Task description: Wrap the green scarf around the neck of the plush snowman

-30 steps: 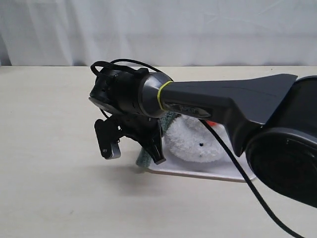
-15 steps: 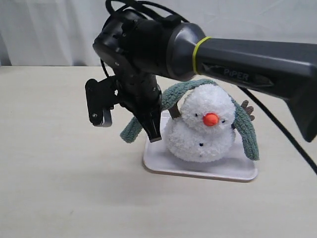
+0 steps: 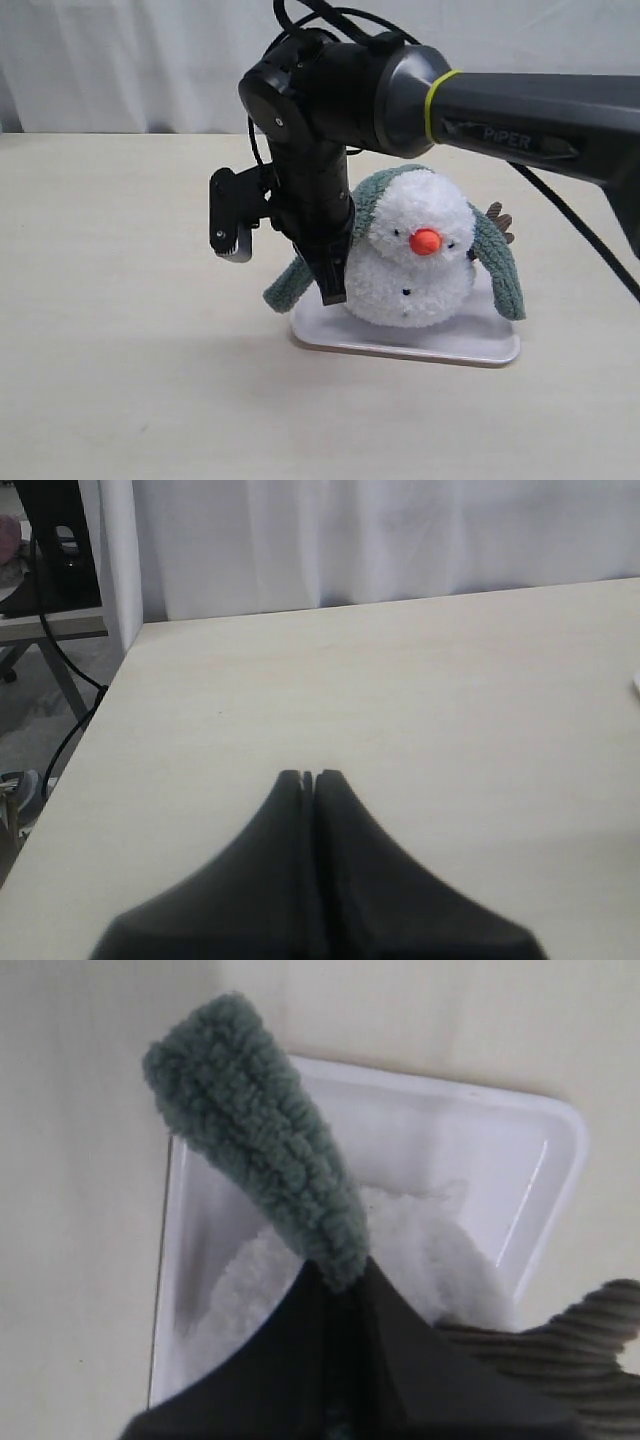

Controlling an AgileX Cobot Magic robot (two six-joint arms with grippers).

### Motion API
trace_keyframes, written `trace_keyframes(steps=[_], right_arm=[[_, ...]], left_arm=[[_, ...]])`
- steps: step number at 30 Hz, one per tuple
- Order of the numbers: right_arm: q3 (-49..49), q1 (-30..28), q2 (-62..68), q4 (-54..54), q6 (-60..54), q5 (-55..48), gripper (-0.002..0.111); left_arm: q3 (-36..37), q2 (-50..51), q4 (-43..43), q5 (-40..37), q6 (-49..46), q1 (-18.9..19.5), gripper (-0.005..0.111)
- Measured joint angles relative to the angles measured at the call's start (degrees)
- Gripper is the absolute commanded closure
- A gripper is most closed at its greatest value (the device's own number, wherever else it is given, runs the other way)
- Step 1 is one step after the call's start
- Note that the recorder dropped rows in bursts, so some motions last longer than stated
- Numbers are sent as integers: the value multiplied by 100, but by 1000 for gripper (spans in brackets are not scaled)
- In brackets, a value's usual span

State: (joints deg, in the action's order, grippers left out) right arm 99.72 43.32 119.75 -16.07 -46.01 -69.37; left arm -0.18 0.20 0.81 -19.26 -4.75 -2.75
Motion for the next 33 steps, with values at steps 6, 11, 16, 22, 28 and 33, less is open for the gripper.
trace_keyframes(steps=[6, 11, 16, 22, 28, 33], right_arm=[[-367, 0, 0, 0, 3, 2, 104], [-561, 0, 0, 0, 3, 256, 104], [-893, 0, 0, 0, 3, 336, 104], [-1129, 0, 0, 21, -64, 349, 104], [-1132, 0, -7, 21, -76, 397, 104], [-1132, 0, -7, 92, -76, 396, 104]], left_arm=[[0, 0, 0, 0, 0, 0, 107], [0, 0, 0, 0, 0, 0, 107], [0, 0, 0, 0, 0, 0, 107], [0, 0, 0, 0, 0, 0, 107], [0, 0, 0, 0, 0, 0, 107], [0, 0, 0, 0, 0, 0, 107]])
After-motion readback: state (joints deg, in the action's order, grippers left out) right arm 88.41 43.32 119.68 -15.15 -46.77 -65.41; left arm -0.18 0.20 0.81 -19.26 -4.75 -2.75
